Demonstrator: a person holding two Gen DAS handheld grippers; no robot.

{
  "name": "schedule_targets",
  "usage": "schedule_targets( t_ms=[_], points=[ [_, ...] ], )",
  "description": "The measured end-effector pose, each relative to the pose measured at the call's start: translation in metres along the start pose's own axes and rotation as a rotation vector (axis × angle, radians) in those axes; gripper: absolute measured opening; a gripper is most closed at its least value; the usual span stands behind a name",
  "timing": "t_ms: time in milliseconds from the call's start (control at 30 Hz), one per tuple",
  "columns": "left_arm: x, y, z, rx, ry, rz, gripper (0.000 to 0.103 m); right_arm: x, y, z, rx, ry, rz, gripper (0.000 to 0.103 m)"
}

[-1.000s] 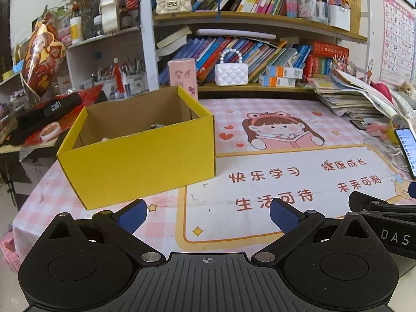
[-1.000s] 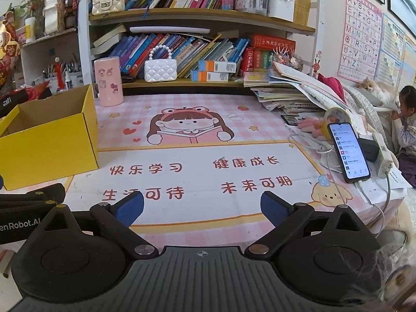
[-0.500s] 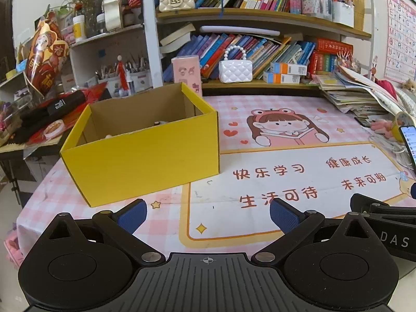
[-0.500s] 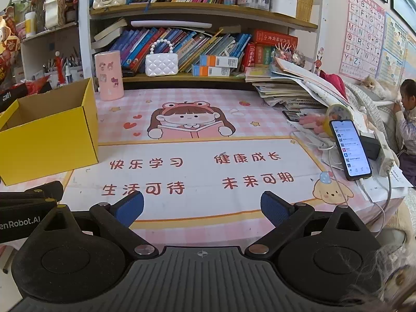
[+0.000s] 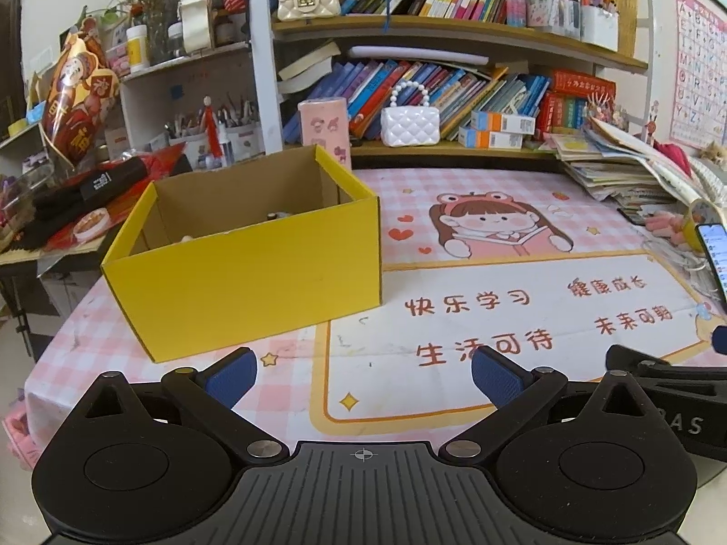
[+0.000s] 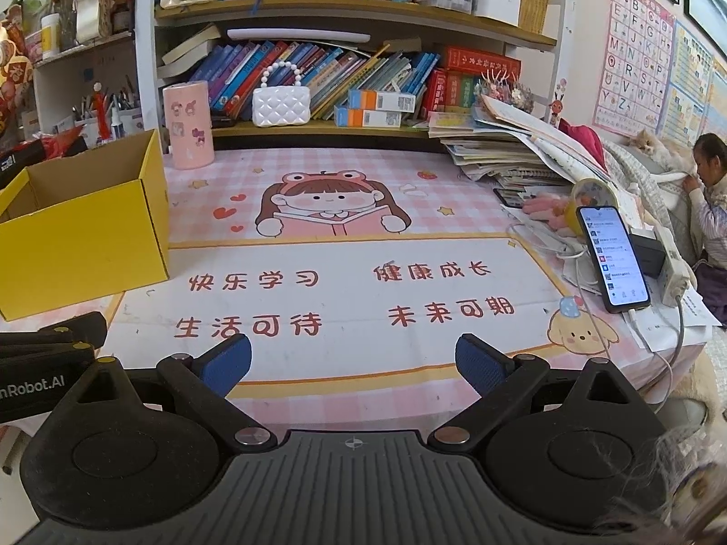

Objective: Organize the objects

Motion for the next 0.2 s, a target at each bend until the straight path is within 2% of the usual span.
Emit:
schedule_targets(
  t_ms=[200],
  points=[
    [-0.0016,0.0023,0.0037,-0.003,0.002,0.001,0.102,0.0,0.001,0.0037,-0.002,0.008,0.0,0.097]
  ],
)
Point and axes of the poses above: each gripper's, at about its wrist camera, not at the fingertips, and z roughly the way its jaws point, y to its left, x to its underside, the point moved 5 cm from there along z, roughly the way its jaws point, and after that the axes turned 6 degrees about x, right-handed, at the moved point
